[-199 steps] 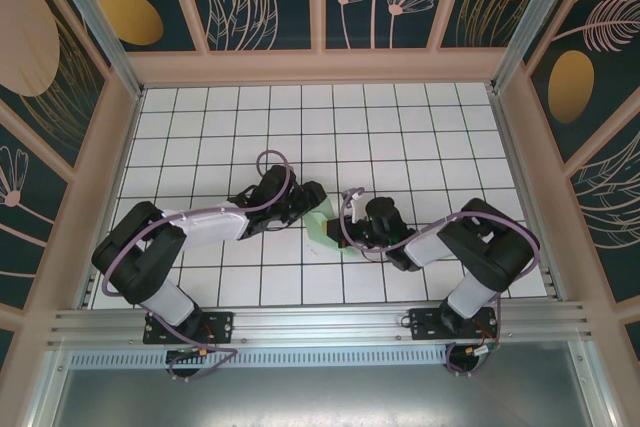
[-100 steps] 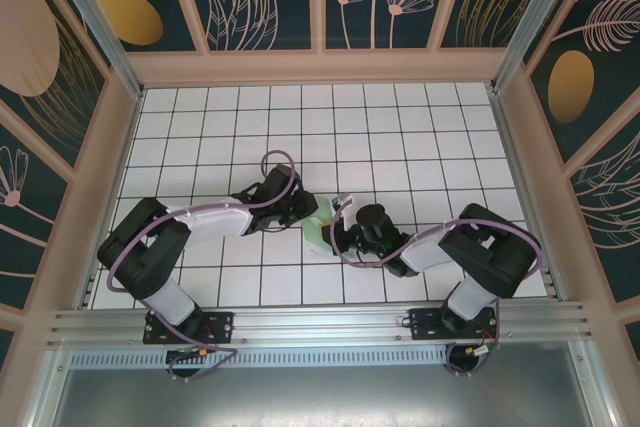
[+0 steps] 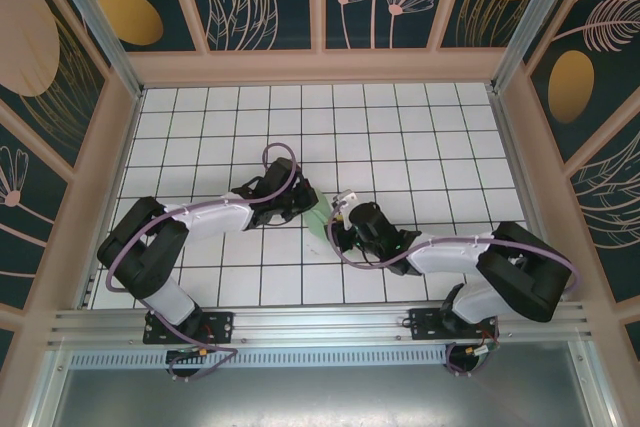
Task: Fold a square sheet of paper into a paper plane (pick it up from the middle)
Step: Fold the wing for the fifth time at the center of the table.
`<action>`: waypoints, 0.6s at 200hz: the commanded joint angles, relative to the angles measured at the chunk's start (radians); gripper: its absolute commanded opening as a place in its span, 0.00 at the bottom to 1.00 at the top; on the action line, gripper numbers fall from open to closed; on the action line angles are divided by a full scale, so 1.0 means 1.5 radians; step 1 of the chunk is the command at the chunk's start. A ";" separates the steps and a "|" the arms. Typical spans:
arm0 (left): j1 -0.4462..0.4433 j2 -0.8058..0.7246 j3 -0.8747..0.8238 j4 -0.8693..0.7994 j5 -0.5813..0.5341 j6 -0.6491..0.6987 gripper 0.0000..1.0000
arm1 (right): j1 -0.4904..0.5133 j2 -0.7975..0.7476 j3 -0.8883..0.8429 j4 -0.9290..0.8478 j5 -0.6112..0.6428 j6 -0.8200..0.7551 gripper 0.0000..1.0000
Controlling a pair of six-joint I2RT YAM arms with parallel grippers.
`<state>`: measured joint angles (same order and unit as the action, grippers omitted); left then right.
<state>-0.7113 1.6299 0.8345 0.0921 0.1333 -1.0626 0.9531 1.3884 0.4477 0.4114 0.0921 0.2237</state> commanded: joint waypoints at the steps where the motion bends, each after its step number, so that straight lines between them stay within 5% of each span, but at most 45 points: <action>1: 0.005 0.005 0.018 -0.018 0.001 0.007 0.00 | 0.007 -0.014 0.029 -0.129 0.047 -0.024 0.25; 59: 0.006 0.008 0.027 -0.012 0.012 0.006 0.04 | 0.007 0.005 0.064 -0.135 0.074 -0.028 0.00; 120: 0.013 -0.043 0.052 -0.051 -0.042 0.015 0.59 | 0.004 -0.036 0.080 -0.199 0.250 -0.024 0.00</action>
<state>-0.7048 1.6283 0.8848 0.0601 0.1261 -1.0519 0.9577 1.3800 0.5343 0.1898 0.2871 0.1883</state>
